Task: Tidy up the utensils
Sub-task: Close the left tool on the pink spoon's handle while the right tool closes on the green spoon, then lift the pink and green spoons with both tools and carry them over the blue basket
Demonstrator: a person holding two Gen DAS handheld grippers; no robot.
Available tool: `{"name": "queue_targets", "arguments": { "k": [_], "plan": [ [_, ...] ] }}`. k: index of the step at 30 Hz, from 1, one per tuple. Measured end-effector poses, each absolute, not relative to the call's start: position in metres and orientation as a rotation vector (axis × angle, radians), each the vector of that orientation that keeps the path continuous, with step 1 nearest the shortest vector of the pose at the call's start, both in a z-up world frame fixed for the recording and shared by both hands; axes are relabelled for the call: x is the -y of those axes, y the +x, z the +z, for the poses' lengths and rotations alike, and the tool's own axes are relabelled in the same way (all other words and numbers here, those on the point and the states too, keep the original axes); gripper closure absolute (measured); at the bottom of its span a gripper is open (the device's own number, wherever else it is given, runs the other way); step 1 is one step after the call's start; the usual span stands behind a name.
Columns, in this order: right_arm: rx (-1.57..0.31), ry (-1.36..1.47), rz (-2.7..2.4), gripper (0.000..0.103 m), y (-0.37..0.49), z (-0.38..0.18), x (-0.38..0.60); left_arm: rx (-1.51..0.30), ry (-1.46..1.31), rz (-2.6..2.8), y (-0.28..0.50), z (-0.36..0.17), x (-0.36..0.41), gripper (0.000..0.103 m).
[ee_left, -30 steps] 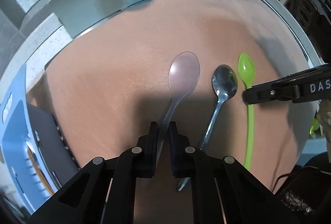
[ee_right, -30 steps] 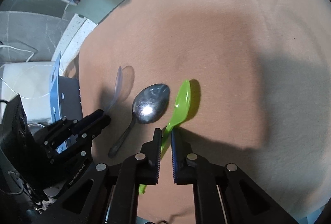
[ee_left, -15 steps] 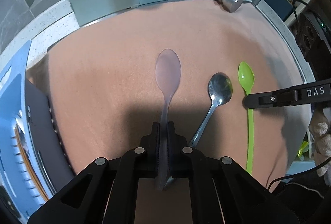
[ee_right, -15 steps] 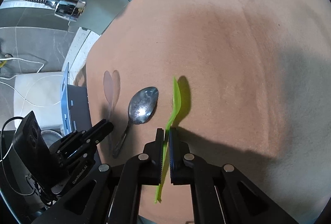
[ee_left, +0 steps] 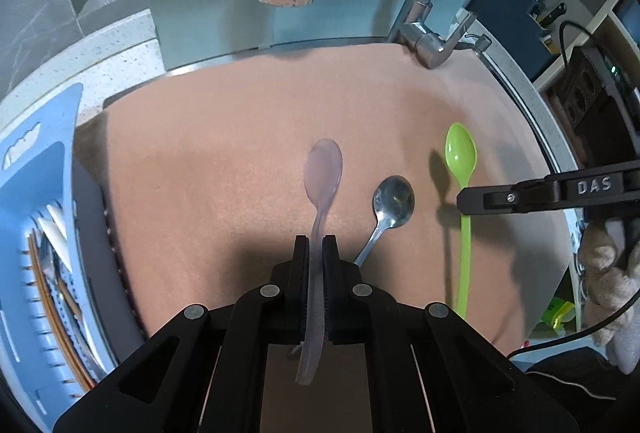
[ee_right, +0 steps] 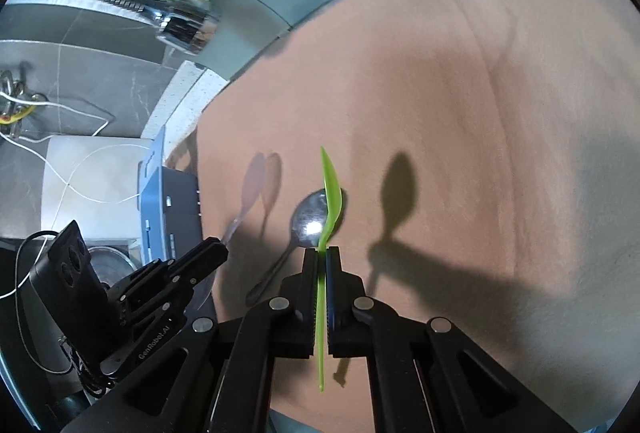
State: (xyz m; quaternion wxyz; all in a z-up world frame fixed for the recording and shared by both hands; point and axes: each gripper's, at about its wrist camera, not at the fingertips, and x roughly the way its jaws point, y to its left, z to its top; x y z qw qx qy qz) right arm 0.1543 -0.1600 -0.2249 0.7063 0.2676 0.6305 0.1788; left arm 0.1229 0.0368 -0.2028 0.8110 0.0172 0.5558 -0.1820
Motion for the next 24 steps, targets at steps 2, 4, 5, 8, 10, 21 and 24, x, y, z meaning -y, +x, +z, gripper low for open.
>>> {"name": "queue_targets", "arguments": {
  "k": [2,4,5,8,10,21,24],
  "plan": [
    [-1.392,0.569,0.405,0.1,0.156,-0.22,0.153,-1.201,0.067,-0.378,0.124,-0.208,-0.035,0.098],
    [-1.393,0.567,0.413,0.1,0.158,-0.218,0.149,-1.239,0.079,-0.386,0.124,-0.219,-0.032,0.098],
    [-1.393,0.564,0.417,0.1,0.158,-0.218,0.148,-1.249,0.101,-0.383,0.125,-0.223,-0.03,0.098],
    [-1.393,0.553,0.429,0.1,0.158,-0.215,0.144,-1.268,0.173,-0.369,0.125,-0.234,-0.022,0.098],
    [-1.393,0.554,0.436,0.1,0.157,-0.214,0.143,-1.269,0.18,-0.367,0.128,-0.236,-0.02,0.097],
    [-1.392,0.569,0.434,0.1,0.157,-0.216,0.155,-1.275,0.233,-0.376,0.143,-0.239,-0.007,0.098],
    [-1.387,0.581,0.429,0.1,0.156,-0.216,0.158,-1.281,0.115,-0.404,0.142,-0.235,-0.016,0.098]
  ]
}}
